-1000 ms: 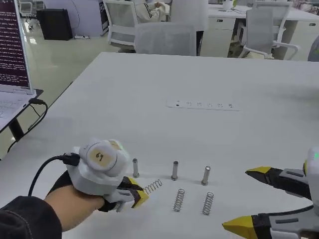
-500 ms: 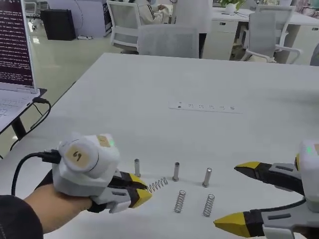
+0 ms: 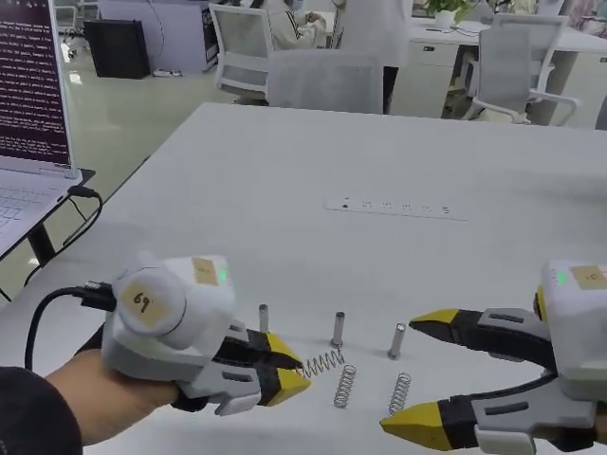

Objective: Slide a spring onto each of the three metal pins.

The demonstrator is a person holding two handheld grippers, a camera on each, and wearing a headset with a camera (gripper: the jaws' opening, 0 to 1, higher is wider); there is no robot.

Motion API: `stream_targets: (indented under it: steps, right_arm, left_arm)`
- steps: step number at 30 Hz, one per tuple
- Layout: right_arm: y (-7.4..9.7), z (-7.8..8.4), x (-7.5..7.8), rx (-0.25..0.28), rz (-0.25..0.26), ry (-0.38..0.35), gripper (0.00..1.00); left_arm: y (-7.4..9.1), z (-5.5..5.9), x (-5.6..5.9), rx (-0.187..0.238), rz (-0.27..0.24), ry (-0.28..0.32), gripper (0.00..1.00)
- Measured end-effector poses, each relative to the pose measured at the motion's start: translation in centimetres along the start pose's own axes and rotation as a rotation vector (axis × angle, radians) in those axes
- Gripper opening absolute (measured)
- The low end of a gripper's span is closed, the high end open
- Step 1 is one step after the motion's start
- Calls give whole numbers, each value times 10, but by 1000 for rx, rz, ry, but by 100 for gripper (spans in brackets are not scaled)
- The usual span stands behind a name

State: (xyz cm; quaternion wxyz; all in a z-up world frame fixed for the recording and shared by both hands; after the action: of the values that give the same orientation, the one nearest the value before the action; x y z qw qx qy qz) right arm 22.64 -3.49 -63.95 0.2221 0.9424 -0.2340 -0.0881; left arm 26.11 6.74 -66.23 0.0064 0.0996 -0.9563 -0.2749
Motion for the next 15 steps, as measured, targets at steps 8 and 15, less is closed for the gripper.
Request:
stream_targets:
  steps: [8, 15]
  right_arm:
    - [-9, -8, -13, 11, -61, 24, 57]
    - [-12, -9, -21, 13, -110, 35, 43]
  left_arm:
    - [2, -7, 16, 58, 73, -57, 2]
    - [1, -13, 24, 95, 108, -78, 2]
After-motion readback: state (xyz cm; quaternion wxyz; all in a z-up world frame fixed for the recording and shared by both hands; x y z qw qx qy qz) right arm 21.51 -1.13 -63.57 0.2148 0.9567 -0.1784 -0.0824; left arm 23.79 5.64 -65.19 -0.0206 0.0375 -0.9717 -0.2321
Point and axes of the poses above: the centre of the closed fingertips' face, and the gripper's own axes: y roughly backward along the fingers, x roughly to its right, z roughly out of its underside, the point moved 3 cm from there along y, roughly backward along the fingers, and after that the axes turned 2 degrees about -z, right-handed, at the moved point
